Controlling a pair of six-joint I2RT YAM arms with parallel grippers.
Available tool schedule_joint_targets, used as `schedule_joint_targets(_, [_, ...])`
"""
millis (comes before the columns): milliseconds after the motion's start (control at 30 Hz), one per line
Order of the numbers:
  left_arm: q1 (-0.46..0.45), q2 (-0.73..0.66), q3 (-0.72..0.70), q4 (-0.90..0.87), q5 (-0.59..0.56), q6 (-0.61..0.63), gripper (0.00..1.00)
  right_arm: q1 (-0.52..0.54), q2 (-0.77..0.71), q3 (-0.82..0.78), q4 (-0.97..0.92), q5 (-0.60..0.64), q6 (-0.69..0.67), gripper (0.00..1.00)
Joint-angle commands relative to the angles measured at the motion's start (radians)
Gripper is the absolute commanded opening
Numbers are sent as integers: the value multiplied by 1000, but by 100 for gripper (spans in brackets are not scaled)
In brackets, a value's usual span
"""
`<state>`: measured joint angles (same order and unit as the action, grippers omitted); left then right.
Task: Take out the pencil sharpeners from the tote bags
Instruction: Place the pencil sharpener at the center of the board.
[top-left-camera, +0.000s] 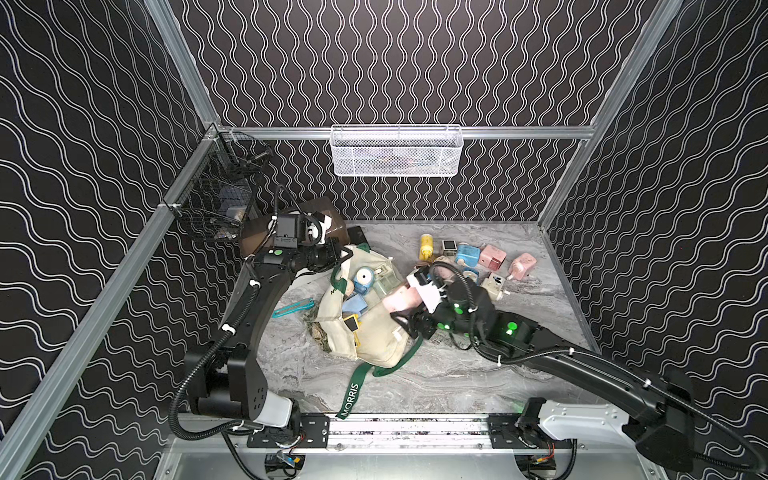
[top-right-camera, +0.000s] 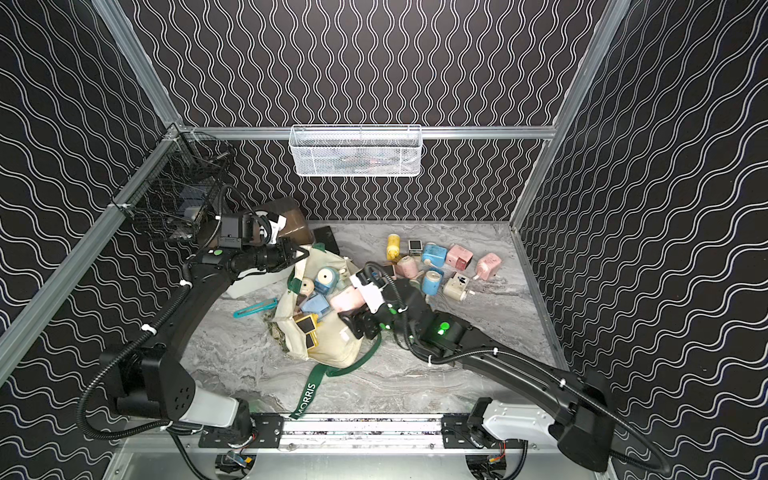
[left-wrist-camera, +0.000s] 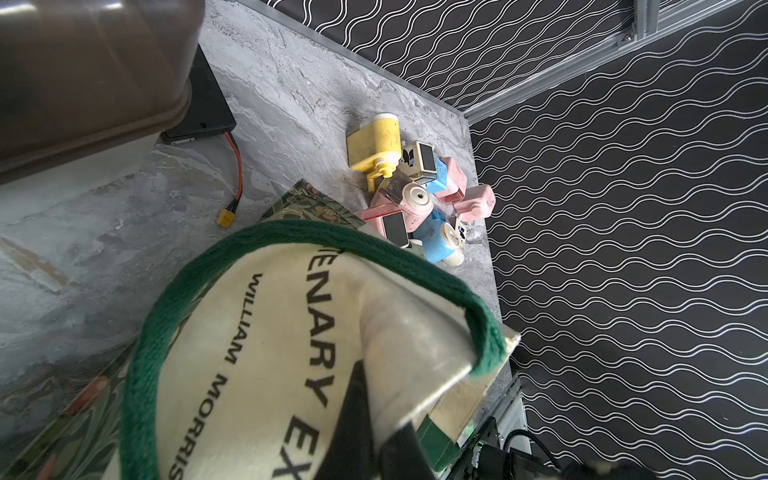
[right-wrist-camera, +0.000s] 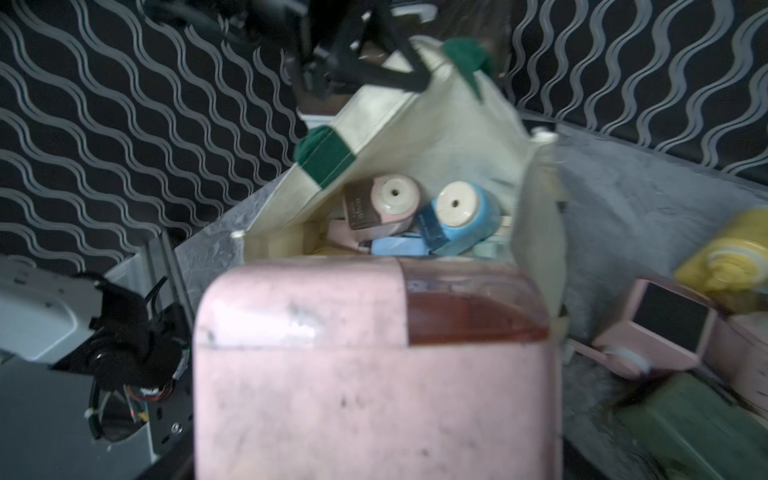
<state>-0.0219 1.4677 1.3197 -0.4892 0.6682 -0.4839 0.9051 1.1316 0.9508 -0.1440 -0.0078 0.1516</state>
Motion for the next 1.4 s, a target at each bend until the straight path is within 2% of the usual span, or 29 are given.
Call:
schedule_joint_targets(0, [2, -16, 9, 87, 31, 1, 0, -95, -63, -33, 61, 53, 85, 54])
schedule_joint_targets(67, [2, -16, 7, 92, 36, -3, 0, -156, -92, -52, 60, 94, 110, 54])
schedule_joint_targets(233, [3, -14, 6, 96, 42, -8, 0, -290, -101, -79, 9, 343, 196, 53])
schedule_joint_targets(433, [4, -12, 4, 96, 45, -10, 0, -507, -35, -87, -79, 394, 319, 53])
schedule_joint_targets(700, [4, -10, 4, 98, 50, -13, 0, -702, 63, -132, -94, 385, 423, 53])
schedule_joint_targets(933, [7, -12, 1, 110, 61, -24, 0, -902, 214, -160, -49, 279, 505, 52])
schedule_joint_targets(1067, [7, -13, 0, 116, 66, -30, 0, -989, 298, -136, -58, 260, 514, 52])
schedule_joint_targets(1367, [8, -12, -4, 121, 70, -34, 0, -1046, 444, -59, -110, 256, 485, 54])
